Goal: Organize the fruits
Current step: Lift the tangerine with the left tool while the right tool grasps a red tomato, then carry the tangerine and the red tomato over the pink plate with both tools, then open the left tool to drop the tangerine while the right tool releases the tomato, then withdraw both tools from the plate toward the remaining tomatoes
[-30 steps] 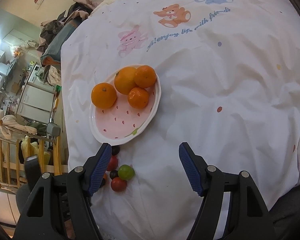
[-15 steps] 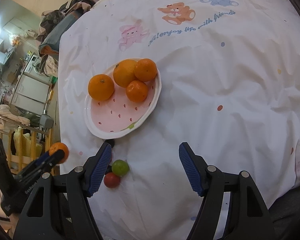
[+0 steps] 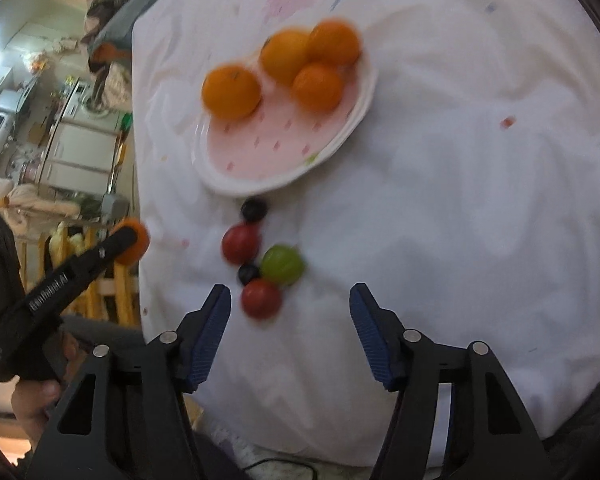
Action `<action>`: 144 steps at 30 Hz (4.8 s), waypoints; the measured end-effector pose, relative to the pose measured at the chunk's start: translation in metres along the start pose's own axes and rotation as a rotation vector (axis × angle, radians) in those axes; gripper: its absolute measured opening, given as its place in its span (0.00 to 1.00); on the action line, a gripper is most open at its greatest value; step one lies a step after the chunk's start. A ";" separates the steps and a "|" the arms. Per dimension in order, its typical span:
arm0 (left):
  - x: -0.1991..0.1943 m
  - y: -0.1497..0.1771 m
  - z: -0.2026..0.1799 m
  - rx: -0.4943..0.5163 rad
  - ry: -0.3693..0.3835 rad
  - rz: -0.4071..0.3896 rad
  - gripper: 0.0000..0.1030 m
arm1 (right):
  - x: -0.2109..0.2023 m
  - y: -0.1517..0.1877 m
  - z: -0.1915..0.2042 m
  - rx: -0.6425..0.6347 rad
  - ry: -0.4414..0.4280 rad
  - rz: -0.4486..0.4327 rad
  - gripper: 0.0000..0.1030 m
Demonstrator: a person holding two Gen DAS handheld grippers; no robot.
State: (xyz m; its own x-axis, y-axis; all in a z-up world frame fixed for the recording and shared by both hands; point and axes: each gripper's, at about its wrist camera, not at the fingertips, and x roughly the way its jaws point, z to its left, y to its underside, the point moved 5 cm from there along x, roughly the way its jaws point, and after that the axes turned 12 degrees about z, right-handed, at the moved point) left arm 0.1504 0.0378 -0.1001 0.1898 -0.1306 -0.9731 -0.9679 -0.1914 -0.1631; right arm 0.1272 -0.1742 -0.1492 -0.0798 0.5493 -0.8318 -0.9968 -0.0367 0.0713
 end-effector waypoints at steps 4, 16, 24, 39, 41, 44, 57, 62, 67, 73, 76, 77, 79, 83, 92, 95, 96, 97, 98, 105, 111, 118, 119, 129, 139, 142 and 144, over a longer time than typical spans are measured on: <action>-0.002 0.000 -0.003 -0.002 0.023 0.000 0.39 | 0.033 0.007 0.012 0.027 -0.043 0.084 0.52; -0.001 0.001 -0.005 -0.015 0.073 0.027 0.39 | 0.060 0.000 0.023 0.031 0.030 0.071 0.32; -0.001 0.002 -0.006 -0.007 0.068 0.028 0.39 | 0.054 0.007 0.023 0.022 0.007 0.101 0.31; 0.013 0.002 -0.005 -0.005 0.031 0.045 0.39 | 0.005 0.025 0.024 -0.050 -0.077 0.081 0.31; 0.015 0.002 -0.004 -0.011 0.022 0.049 0.39 | -0.009 0.025 0.020 -0.065 -0.094 0.049 0.31; 0.016 0.002 -0.002 -0.013 0.010 0.045 0.39 | -0.035 0.019 0.016 -0.088 -0.110 -0.018 0.31; -0.005 -0.012 -0.017 0.032 -0.015 0.002 0.39 | -0.099 -0.041 -0.001 -0.092 -0.142 -0.212 0.31; -0.011 -0.032 -0.031 0.075 -0.019 -0.011 0.39 | -0.113 -0.061 -0.005 -0.085 -0.149 -0.245 0.31; -0.009 -0.054 -0.047 0.149 0.015 -0.027 0.39 | -0.117 -0.079 -0.008 -0.079 -0.122 -0.263 0.31; 0.002 -0.077 -0.059 0.207 -0.024 -0.042 0.39 | -0.110 -0.103 -0.016 -0.052 -0.115 -0.253 0.31; 0.011 -0.085 -0.065 0.233 -0.020 -0.027 0.39 | -0.104 -0.114 -0.016 -0.049 -0.117 -0.240 0.31; 0.014 -0.086 -0.067 0.240 -0.022 -0.025 0.39 | -0.100 -0.117 -0.015 -0.053 -0.111 -0.230 0.31; 0.023 -0.088 -0.071 0.254 -0.022 -0.010 0.39 | -0.092 -0.125 -0.014 -0.057 -0.101 -0.211 0.31; 0.043 -0.090 -0.075 0.270 -0.015 0.030 0.39 | -0.073 -0.136 -0.015 -0.047 -0.087 -0.164 0.31; 0.079 -0.087 -0.079 0.278 -0.006 0.100 0.40 | -0.035 -0.145 -0.035 0.012 -0.018 -0.058 0.32; 0.082 -0.089 -0.080 0.272 0.013 0.115 0.40 | -0.032 -0.146 -0.039 0.016 0.001 -0.056 0.32; 0.082 -0.090 -0.080 0.272 0.018 0.119 0.40 | -0.032 -0.146 -0.040 0.017 0.006 -0.057 0.32; 0.083 -0.091 -0.081 0.273 0.018 0.121 0.40 | -0.031 -0.147 -0.041 0.020 0.009 -0.058 0.32; 0.084 -0.091 -0.081 0.276 0.018 0.123 0.40 | -0.030 -0.148 -0.042 0.022 0.010 -0.056 0.32; 0.085 -0.092 -0.085 0.287 0.024 0.129 0.40 | -0.029 -0.150 -0.043 0.031 0.019 -0.067 0.36; 0.079 -0.089 -0.090 0.282 0.081 0.135 0.68 | -0.035 -0.150 -0.042 0.044 -0.001 -0.097 0.57; 0.065 -0.093 -0.084 0.262 0.045 0.080 0.76 | -0.041 -0.148 -0.040 0.039 -0.001 -0.109 0.57; 0.064 -0.094 -0.082 0.255 0.040 0.076 0.76 | -0.041 -0.147 -0.040 0.039 -0.001 -0.110 0.57; 0.045 -0.086 -0.072 0.247 -0.021 0.005 0.76 | -0.049 -0.141 -0.033 0.019 0.020 -0.141 0.59; 0.002 -0.081 -0.051 0.179 -0.026 -0.121 0.76 | -0.072 -0.116 -0.027 0.004 0.009 -0.186 0.59; -0.006 -0.075 -0.045 0.164 -0.017 -0.135 0.76 | -0.076 -0.107 -0.025 -0.004 0.013 -0.194 0.59; -0.007 -0.070 -0.042 0.164 -0.014 -0.131 0.76 | -0.078 -0.101 -0.024 -0.010 0.020 -0.202 0.59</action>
State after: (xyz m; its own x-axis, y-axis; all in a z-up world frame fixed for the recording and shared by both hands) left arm 0.2238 0.0112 -0.0748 0.3143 -0.1013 -0.9439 -0.9493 -0.0446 -0.3113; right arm 0.2340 -0.2335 -0.1046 0.1223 0.5298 -0.8392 -0.9925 0.0644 -0.1040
